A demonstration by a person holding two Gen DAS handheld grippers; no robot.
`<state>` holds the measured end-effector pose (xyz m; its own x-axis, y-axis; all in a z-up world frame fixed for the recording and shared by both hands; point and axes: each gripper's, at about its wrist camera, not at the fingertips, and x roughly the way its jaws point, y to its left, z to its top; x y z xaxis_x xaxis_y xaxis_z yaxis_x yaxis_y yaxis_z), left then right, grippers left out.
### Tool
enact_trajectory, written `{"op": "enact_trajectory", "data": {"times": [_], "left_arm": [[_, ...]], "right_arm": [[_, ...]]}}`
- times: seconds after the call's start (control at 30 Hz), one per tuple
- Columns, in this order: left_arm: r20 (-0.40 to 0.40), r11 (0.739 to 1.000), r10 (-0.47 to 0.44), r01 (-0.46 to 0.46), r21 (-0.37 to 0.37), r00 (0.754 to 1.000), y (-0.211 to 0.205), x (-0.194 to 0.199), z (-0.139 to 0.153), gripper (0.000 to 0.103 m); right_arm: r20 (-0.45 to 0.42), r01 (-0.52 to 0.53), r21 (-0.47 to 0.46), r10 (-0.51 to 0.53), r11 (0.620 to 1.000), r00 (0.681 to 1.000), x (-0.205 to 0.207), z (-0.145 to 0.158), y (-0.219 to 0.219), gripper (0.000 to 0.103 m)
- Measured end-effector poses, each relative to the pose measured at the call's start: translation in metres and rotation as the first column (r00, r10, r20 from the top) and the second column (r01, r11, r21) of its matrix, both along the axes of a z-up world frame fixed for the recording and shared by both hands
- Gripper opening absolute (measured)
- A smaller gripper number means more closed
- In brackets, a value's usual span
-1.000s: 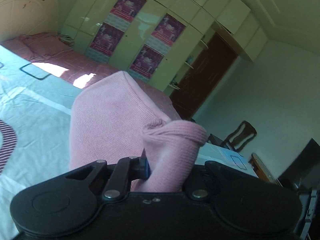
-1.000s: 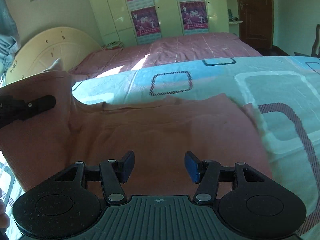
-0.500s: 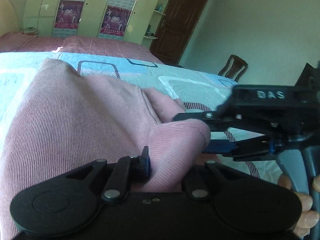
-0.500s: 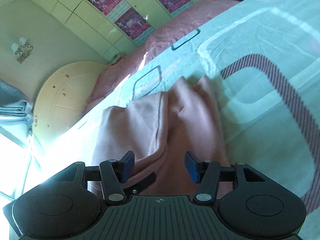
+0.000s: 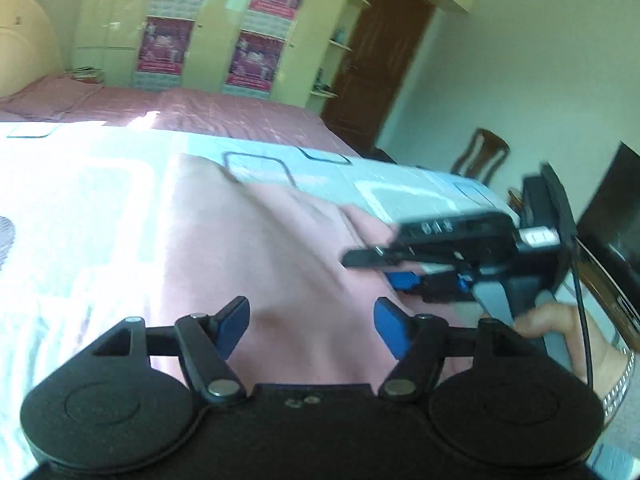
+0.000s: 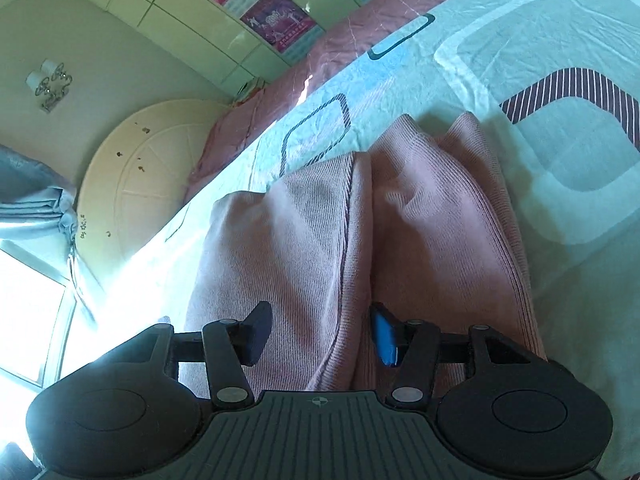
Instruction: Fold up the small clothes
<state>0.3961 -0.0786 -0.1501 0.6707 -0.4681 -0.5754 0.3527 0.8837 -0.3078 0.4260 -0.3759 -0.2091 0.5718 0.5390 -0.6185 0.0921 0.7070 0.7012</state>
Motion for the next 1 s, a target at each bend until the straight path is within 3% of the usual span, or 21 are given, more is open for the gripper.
{"op": "enact_trajectory", "data": {"times": [0.13,0.23,0.3,0.47,0.6,0.7,1.0], "left_arm": [[-0.045,0.989,0.143,-0.142,0.035,0.989,0.019,0.04,-0.007,0.066],[-0.1,0.985,0.174,-0.172,0.024,0.98,0.023,0.065,-0.017,0.064],[-0.083,0.984,0.179,-0.179,0.017,0.98,0.021,0.07,-0.016,0.063],[-0.025,0.993,0.114,-0.114,-0.006,0.993,0.004,0.06,-0.006,0.063],[-0.064,0.999,0.049,-0.048,0.015,0.997,-0.016,0.054,-0.021,0.065],[-0.083,0.998,0.051,-0.047,0.051,0.995,-0.021,0.051,-0.032,0.067],[-0.12,0.998,0.05,-0.045,0.05,0.991,-0.015,0.051,-0.036,0.07]], "right_arm": [[-0.004,-0.014,-0.074,0.013,0.997,1.0,0.003,-0.004,0.01,0.013],[0.051,-0.009,-0.189,0.019,0.982,0.998,-0.003,0.01,0.016,0.01],[0.11,0.005,-0.27,0.026,0.963,0.994,-0.008,0.026,0.018,0.009],[0.206,0.029,-0.405,0.06,0.914,0.977,-0.021,0.06,0.005,0.009],[0.139,0.033,-0.481,0.039,0.876,0.989,-0.031,0.045,-0.01,0.009],[0.022,-0.02,-0.438,0.033,0.899,0.999,-0.032,0.015,-0.018,0.009],[0.029,0.015,-0.354,-0.005,0.935,1.0,-0.066,0.038,-0.043,0.01]]}}
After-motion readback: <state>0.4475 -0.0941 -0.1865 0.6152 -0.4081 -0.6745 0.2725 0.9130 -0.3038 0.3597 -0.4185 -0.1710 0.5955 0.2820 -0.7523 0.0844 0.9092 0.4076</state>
